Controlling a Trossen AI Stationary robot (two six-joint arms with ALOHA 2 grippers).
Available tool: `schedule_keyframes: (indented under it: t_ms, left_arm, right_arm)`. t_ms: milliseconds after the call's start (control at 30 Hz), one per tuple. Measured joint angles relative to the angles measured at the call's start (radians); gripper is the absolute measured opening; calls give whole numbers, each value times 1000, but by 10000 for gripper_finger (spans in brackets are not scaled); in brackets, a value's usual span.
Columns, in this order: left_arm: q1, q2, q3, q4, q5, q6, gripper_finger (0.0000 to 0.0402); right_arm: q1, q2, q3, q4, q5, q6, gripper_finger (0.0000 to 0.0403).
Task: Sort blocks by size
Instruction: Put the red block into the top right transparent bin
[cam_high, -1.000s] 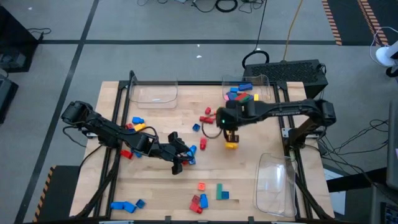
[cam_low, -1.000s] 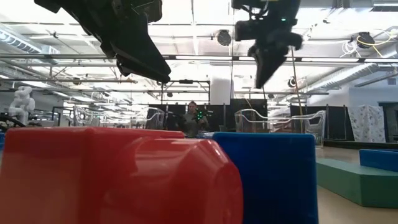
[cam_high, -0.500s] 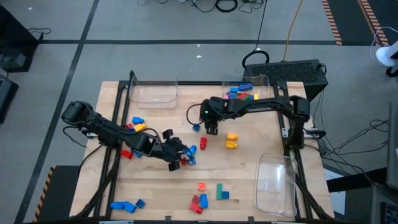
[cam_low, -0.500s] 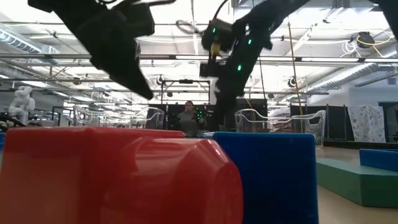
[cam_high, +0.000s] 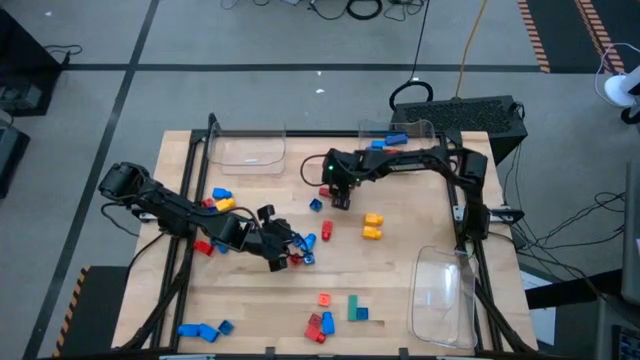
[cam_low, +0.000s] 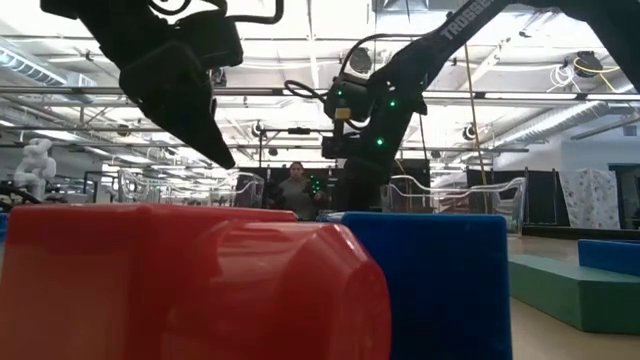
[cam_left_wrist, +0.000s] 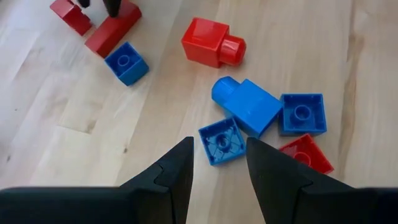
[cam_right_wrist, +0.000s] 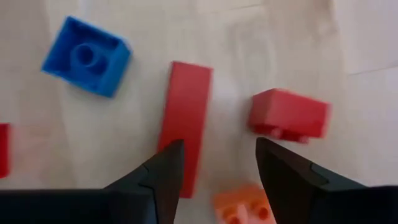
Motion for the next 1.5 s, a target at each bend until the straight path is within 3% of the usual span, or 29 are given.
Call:
schedule_keyframes:
  t_ms: [733,833,1000,1067,1300,1500]
  left_arm:
    - [20,0,0,-4,-15,-8,148]
    - [20,0,0,-5,-15,-7,148]
    - [20,0,0,-5,-15,-7,148]
    - [20,0,0,-5,-15,-7,148]
    - [20,0,0,-6,-15,-8,148]
    - [19,0,0,-4,-14,-8,148]
  right_arm:
    - [38,77,6,9,-22,13,174]
    - [46,78,5,5,-19,13,143]
    - [59,35,0,-36,-16,12,34]
    - [65,5,-5,-75,-14,11,34]
    - [63,-160,-2,-189,147,29,34]
    - [-23,-320,-1,-355,306,108,34]
